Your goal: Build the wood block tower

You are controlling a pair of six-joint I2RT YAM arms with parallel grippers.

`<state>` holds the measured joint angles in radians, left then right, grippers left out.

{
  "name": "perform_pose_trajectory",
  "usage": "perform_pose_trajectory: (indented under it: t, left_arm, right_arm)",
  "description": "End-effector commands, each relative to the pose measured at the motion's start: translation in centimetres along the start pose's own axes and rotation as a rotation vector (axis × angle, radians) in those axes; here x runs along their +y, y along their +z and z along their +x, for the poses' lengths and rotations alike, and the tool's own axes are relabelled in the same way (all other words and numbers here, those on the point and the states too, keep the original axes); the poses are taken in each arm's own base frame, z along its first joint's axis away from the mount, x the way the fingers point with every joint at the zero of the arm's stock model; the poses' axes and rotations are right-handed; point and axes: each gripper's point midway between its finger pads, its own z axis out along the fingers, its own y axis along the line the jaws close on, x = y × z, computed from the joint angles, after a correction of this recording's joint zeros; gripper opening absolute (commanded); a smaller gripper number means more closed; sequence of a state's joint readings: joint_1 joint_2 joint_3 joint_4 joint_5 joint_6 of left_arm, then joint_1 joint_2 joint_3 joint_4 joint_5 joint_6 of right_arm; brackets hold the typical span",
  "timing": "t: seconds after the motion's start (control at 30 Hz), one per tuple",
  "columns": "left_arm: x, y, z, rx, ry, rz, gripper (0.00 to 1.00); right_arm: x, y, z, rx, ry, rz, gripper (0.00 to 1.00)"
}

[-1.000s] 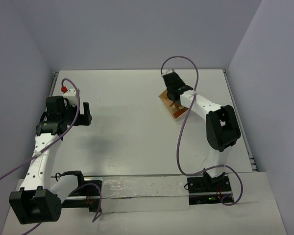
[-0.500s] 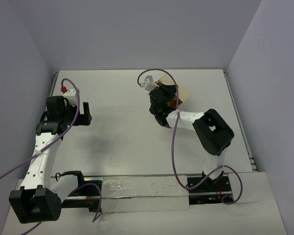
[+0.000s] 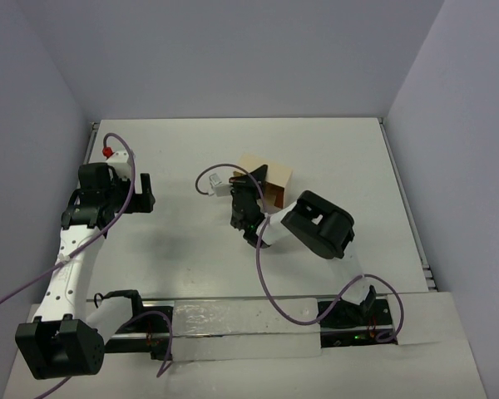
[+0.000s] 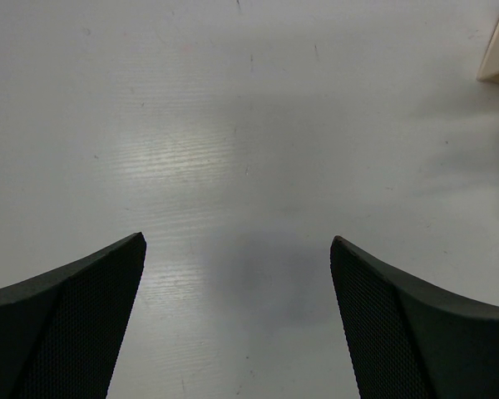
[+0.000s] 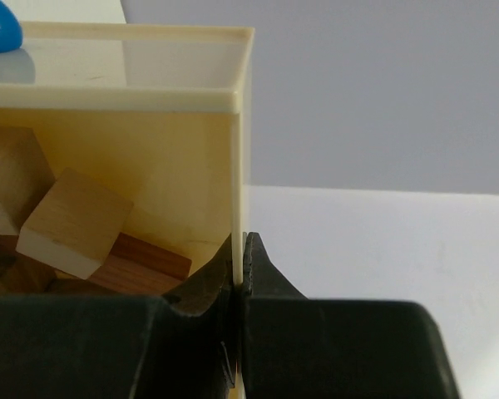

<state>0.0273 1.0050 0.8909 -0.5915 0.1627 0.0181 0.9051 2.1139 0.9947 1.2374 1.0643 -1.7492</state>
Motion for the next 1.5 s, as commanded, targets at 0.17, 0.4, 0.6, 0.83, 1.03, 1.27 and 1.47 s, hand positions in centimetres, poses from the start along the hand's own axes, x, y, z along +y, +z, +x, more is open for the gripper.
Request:
perform_pose_trajectory:
  t: [0.17,0.4,0.6,0.83,1.03,1.27,1.47]
  left_arm:
    - [0.3,-0.9,-2.3,-0.071,-0.002,-0.021,0.99]
    - [0.5,-1.1,-2.4,-0.081,-0.001,-0.033,0.99]
    - [0.4,-1.0,-2.4,-0.079,-0.001,-0.029,0.99]
    - [0.5,-1.0,-2.4,-0.077,-0.001,-0.03,0.99]
    - [0.4,-1.0,-2.4,-0.077,-0.001,-0.026,0.99]
    - [0.4,-1.2,-2.5,-0.082,0.0,-0.025,0.99]
    - [0.3,-1.3,-2.6,-0.092,0.002,-0.02,0.99]
  right_arm:
    - [-5.1,-3.1,-1.3,-0.046,0.311,0.226,0.0]
    - [-5.0,-5.7,-3.1,-0.091,0.277,0.204,0.0]
    - [-5.6,-4.2,-2.1,-0.033,0.315,0.213,0.0]
    - [-5.4,-5.5,-1.9,-0.063,0.323,0.197,0.0]
    - [-5.5,-5.0,-1.3,-0.054,0.299,0.205,0.0]
    - [-6.4,-6.3,-2.1,-0.104,0.319,0.212,0.0]
    - [-7.0,-5.0,-0.9,-0.041,0.328,0.217,0.0]
